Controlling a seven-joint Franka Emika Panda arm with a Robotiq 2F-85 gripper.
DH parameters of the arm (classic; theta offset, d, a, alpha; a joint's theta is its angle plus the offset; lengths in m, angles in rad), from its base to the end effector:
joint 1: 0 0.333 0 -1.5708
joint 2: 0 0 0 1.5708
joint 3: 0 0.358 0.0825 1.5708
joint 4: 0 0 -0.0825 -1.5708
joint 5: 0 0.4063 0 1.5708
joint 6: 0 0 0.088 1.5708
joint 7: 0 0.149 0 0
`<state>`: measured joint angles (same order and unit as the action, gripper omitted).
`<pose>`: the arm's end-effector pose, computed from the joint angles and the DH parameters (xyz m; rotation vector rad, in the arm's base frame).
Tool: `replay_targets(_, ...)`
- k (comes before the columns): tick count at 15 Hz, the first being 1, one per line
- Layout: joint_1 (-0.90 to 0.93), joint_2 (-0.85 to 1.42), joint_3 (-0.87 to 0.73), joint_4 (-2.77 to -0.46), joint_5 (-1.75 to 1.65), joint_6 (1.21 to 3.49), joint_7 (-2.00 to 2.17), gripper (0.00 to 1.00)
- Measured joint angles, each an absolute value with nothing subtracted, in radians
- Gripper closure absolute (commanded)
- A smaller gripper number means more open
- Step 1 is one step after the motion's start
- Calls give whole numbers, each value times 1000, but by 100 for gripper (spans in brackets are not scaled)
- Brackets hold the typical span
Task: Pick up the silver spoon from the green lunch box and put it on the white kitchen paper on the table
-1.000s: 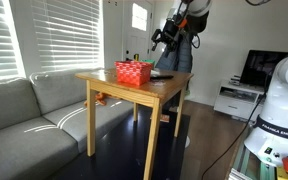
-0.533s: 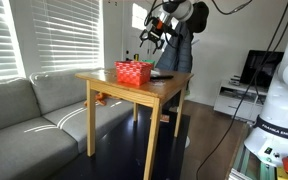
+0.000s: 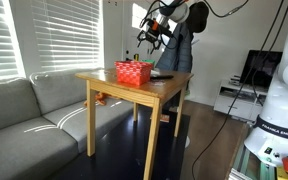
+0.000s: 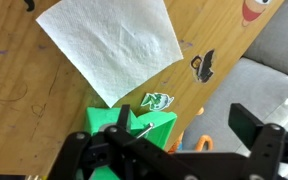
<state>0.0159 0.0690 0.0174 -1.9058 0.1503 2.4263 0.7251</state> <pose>0.6568 0.0263 0.5053 -2.5987 1.0728 -0.5336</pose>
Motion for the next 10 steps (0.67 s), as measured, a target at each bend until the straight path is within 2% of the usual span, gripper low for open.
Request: replay_targets(10, 42, 187, -40, -1873, -210, 2506, 1040, 0)
